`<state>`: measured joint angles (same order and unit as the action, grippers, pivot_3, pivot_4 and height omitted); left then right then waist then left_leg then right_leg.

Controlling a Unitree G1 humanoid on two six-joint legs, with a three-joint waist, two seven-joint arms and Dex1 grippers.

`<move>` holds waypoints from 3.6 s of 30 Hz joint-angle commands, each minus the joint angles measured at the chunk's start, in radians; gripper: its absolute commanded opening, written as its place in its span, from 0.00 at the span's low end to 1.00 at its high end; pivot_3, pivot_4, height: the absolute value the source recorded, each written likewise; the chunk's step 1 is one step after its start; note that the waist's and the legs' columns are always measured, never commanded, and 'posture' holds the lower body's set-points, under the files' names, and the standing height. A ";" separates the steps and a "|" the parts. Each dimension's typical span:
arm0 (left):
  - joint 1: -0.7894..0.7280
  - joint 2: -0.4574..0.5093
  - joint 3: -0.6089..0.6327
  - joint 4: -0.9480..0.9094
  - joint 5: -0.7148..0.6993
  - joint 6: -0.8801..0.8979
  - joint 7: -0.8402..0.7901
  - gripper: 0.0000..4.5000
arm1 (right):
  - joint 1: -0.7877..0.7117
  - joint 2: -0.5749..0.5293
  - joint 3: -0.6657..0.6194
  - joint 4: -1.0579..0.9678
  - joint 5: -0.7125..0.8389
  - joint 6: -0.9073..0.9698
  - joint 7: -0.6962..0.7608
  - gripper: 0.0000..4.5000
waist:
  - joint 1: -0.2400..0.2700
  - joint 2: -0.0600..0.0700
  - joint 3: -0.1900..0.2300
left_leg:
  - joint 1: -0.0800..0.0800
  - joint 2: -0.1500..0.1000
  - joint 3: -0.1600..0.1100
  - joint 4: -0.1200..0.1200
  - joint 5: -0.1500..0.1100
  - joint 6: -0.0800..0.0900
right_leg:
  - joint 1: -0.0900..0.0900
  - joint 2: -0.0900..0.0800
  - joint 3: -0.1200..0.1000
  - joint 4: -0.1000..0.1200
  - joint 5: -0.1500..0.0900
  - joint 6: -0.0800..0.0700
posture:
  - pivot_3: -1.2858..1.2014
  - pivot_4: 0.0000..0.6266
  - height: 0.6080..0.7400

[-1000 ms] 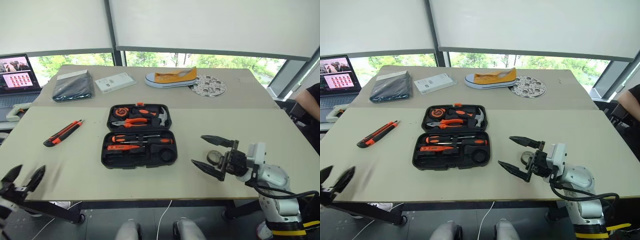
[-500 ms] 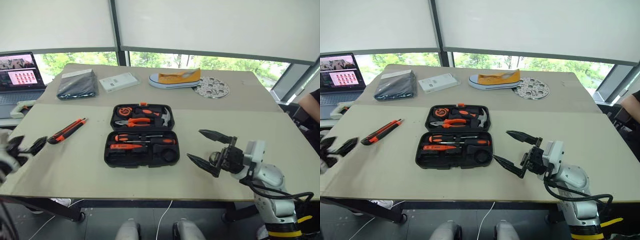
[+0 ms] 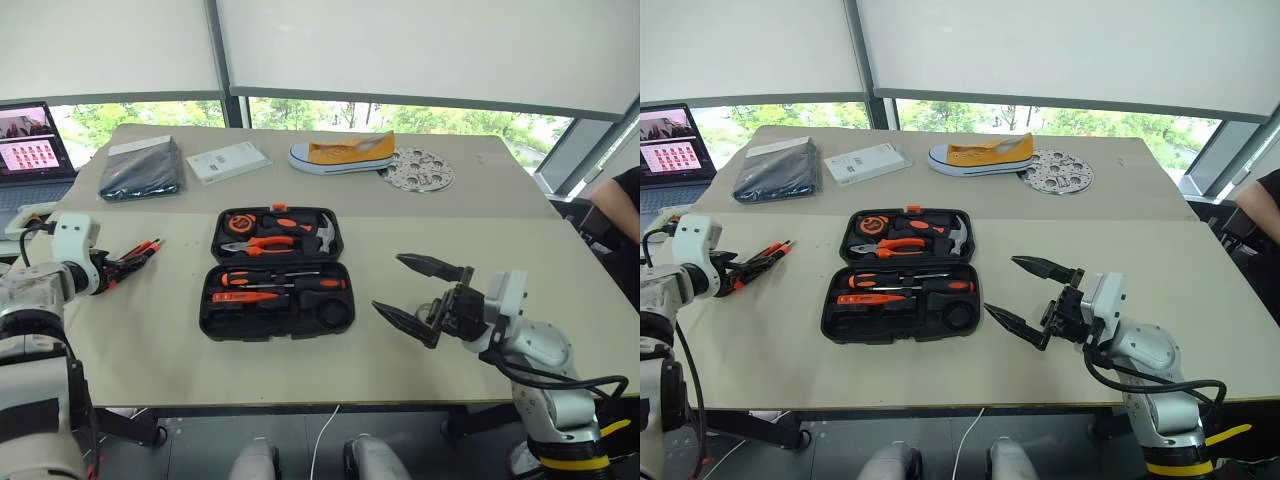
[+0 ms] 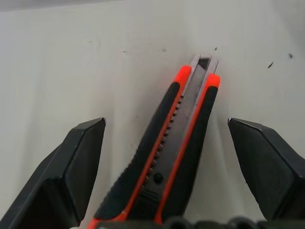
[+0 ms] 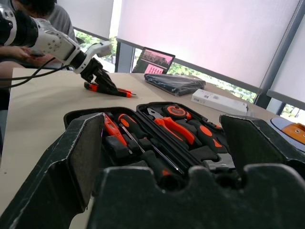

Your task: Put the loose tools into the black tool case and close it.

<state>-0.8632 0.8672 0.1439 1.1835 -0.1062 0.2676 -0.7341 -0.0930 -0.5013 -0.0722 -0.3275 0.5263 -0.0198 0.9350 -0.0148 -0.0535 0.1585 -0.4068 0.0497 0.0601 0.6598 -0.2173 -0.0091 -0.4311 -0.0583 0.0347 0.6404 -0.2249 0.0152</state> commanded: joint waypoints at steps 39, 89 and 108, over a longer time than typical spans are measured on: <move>0.452 -0.020 -0.328 -1.233 -0.001 -0.055 -0.559 0.37 | 0.026 -0.212 -0.097 0.081 0.049 -0.014 0.272 1.00 | 0.003 -0.001 0.000 | 0.005 0.000 0.000 0.001 0.000 0.000 | 0.005 0.001 0.004 0.001 -0.004 0.007 | 0.52 0.24 1.00; 0.523 -0.154 -0.338 -1.038 -0.027 -0.212 -0.532 0.02 | -0.075 -0.169 -0.046 0.117 0.034 0.031 0.288 1.00 | 0.004 0.005 -0.003 | 0.009 0.000 0.000 0.001 0.000 0.000 | 0.008 0.001 0.004 0.001 -0.004 0.008 | 0.52 0.24 1.00; 0.662 -0.190 0.050 -1.274 -0.562 -0.160 -0.759 0.74 | 0.427 -0.214 -0.447 0.209 -0.111 -0.075 0.115 1.00 | 0.012 0.012 -0.007 | 0.008 0.000 0.001 0.001 -0.001 0.001 | 0.008 0.000 0.005 -0.001 -0.006 0.009 | 0.52 0.24 1.00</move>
<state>-0.2282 0.6689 0.1788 -0.0371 -0.6207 0.1146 -1.4405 0.3152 -0.7178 -0.4612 -0.1107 0.4153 -0.0619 1.0647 -0.0028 -0.0417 0.1516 -0.3986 0.0494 0.0612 0.6607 -0.2187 -0.0075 -0.4234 -0.0589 0.0398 0.6394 -0.2313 0.0237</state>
